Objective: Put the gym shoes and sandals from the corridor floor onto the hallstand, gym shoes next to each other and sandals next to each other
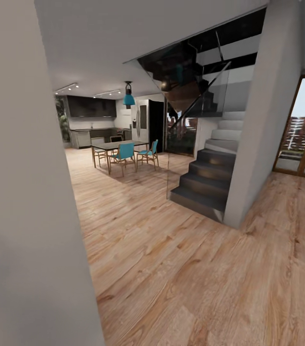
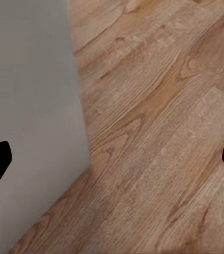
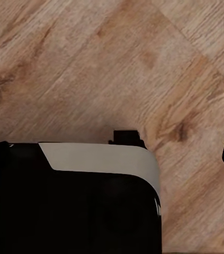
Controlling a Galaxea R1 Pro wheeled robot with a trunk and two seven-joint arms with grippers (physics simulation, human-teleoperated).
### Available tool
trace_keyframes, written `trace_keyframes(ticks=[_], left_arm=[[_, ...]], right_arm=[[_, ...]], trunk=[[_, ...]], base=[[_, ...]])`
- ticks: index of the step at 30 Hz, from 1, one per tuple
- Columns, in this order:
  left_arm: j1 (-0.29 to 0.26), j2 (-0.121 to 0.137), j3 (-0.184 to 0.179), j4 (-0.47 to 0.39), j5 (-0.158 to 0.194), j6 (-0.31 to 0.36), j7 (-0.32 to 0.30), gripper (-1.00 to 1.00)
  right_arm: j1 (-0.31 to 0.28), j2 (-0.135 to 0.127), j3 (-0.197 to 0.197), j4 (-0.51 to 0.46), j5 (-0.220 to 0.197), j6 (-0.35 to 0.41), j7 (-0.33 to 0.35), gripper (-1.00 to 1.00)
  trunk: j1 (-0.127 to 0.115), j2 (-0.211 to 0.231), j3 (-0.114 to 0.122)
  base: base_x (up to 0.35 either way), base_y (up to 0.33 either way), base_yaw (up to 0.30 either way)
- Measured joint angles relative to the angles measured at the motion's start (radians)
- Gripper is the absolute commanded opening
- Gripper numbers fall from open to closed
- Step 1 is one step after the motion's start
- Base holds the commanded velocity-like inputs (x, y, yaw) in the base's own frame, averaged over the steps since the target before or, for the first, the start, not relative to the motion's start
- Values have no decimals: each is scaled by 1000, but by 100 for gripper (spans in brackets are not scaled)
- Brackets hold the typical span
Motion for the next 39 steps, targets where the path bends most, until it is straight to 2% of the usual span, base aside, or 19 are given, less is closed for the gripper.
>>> trace_keyframes(ticks=[28, 39], left_arm=[[0, 0, 0, 0, 0, 0, 0, 100], [0, 0, 0, 0, 0, 0, 0, 100]], right_arm=[[0, 0, 0, 0, 0, 0, 0, 100], [0, 0, 0, 0, 0, 0, 0, 100]], trunk=[[0, 0, 0], [0, 0, -8]], base=[[0, 0, -296], [0, 0, -258]])
